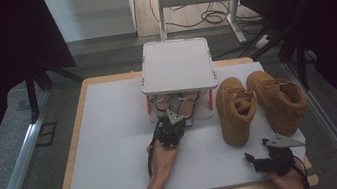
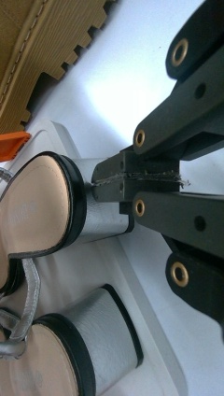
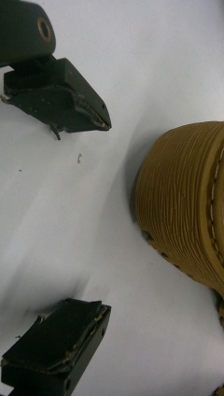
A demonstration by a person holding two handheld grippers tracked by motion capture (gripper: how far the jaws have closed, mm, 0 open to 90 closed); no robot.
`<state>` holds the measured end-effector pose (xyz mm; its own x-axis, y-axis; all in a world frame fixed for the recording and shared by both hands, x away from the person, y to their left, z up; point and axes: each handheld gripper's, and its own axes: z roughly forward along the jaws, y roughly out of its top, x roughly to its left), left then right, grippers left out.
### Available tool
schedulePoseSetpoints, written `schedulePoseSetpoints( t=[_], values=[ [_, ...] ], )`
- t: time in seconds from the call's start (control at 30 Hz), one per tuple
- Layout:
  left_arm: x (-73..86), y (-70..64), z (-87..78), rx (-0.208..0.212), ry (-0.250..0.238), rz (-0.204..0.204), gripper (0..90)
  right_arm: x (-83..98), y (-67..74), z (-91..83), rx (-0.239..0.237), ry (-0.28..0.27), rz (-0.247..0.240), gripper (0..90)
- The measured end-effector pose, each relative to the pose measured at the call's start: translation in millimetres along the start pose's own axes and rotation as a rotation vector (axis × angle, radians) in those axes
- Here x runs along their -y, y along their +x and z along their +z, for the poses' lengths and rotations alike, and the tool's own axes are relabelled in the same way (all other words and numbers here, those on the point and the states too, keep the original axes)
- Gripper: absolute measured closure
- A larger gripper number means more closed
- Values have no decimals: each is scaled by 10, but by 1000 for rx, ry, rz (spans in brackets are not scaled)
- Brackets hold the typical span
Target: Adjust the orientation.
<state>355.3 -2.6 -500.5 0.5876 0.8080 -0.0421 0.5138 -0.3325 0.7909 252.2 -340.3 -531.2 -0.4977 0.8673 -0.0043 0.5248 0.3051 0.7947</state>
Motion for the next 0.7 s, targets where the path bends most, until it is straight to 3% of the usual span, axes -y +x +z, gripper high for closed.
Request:
schedulePoseSetpoints(
  t=[0.3,0.7],
  values=[
    [-90,-19,127,-30,-1,6,898,1,0,0,0,-1,0,102],
    [-176,-16,263,-33,-14,1,899,0,0,0,0,-1,0,102]
  ],
)
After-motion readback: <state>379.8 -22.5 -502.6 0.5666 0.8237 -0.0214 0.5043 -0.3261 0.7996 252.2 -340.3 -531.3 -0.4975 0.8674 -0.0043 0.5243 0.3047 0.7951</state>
